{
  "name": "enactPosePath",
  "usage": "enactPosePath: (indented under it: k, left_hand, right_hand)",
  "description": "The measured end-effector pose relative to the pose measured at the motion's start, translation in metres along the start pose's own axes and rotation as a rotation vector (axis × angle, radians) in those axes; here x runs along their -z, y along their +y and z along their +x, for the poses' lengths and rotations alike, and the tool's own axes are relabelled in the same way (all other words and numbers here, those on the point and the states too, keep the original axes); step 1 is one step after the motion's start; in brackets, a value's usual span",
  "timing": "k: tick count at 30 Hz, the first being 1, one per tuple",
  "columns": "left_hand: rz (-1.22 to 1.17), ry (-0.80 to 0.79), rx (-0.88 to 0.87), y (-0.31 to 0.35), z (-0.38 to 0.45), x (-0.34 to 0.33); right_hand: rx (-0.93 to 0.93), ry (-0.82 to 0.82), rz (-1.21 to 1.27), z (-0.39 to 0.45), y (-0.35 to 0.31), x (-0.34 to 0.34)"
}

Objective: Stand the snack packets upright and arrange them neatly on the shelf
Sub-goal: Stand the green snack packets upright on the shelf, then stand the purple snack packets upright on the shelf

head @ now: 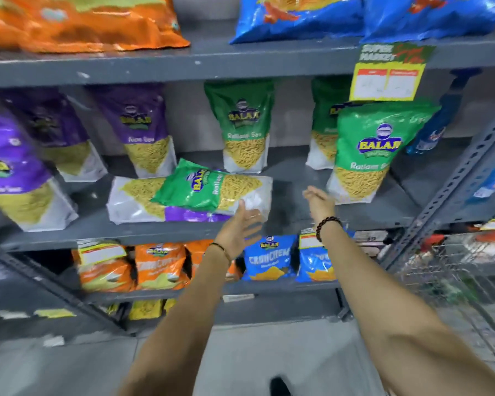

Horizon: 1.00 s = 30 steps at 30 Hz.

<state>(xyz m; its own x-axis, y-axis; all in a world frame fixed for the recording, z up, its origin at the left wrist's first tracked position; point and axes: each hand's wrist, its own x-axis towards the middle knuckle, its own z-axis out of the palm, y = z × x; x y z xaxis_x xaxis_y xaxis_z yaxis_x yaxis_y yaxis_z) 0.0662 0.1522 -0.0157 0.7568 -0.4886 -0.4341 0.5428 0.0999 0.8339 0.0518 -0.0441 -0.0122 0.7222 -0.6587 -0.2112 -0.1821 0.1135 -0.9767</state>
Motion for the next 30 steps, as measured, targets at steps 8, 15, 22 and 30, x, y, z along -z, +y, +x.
enactPosePath:
  k: [8, 15, 22, 30]
  left_hand:
    - [-0.386, 0.304, -0.003, 0.019, 0.014, 0.05]
    - [-0.527, 0.449, 0.039, 0.031, 0.05, 0.049]
    - [-0.517, 0.5, 0.073, 0.036, 0.057, 0.042]
    - [-0.309, 0.415, -0.004, 0.043, 0.044, 0.06]
  right_hand:
    - [0.354, -0.398, -0.632, 0.014, -0.046, -0.108]
    - [0.24, -0.654, -1.094, 0.065, -0.051, -0.162]
    - [0.092, -0.669, -1.16, 0.081, -0.048, -0.174]
    - [-0.116, -0.659, -0.576, 0.085, -0.017, -0.109]
